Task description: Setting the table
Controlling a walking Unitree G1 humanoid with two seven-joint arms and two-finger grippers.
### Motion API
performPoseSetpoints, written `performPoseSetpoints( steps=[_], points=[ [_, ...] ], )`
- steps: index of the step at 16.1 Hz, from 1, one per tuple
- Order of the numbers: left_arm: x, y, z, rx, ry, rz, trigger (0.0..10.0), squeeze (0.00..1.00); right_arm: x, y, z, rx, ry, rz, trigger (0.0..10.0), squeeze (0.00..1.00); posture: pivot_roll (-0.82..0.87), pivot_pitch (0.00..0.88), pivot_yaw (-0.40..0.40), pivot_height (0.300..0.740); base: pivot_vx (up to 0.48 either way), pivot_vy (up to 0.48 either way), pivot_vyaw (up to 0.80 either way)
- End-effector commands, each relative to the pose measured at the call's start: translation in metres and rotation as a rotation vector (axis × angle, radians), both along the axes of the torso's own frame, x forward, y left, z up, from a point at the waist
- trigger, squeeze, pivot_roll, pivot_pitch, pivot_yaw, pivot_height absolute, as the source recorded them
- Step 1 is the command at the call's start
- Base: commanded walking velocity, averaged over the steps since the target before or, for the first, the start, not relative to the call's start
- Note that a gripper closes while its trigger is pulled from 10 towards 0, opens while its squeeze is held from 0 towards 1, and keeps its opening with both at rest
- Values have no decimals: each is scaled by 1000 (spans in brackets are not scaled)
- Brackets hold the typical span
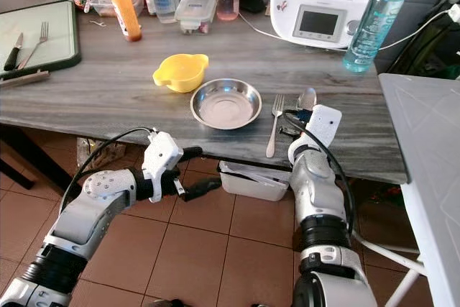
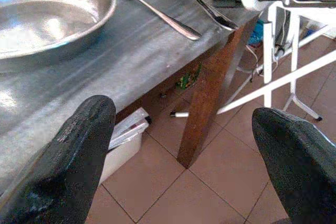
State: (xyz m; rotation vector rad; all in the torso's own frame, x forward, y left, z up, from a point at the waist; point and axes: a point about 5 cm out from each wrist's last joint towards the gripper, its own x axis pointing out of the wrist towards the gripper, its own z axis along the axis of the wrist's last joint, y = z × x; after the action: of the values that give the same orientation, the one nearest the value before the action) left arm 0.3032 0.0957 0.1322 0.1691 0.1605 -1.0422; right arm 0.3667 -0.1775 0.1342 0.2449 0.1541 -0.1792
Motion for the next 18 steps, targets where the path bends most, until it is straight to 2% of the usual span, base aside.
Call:
performPoseSetpoints(
  steps=[1,11,12,14,17,18],
  points=[
    [-3,-1,1,14,-3,-15,10000,0,3,0,0,28,9,-1,10000,0,159,148,27,740,0,0,0],
    [-8,-4,2,10,13,-54,10000,0,13,-9,2,59,33,14,10000,0,161,159,26,740,0,0,0],
    [-7,-5,4,-3,13,-52,10000,0,14,-9,2,59,36,15,10000,0,161,159,26,740,0,0,0],
    [-1,-8,18,-97,38,-18,10000,0,13,-11,-3,55,47,19,10000,0,160,157,24,740,0,0,0],
    [0,-12,24,-111,29,-29,10000,0,11,-13,-7,50,62,16,10000,0,157,154,24,740,0,0,0],
    [-1,-14,26,-141,43,-26,10000,0,11,-16,-8,49,64,9,10000,0,155,154,24,740,0,0,0]
  ],
)
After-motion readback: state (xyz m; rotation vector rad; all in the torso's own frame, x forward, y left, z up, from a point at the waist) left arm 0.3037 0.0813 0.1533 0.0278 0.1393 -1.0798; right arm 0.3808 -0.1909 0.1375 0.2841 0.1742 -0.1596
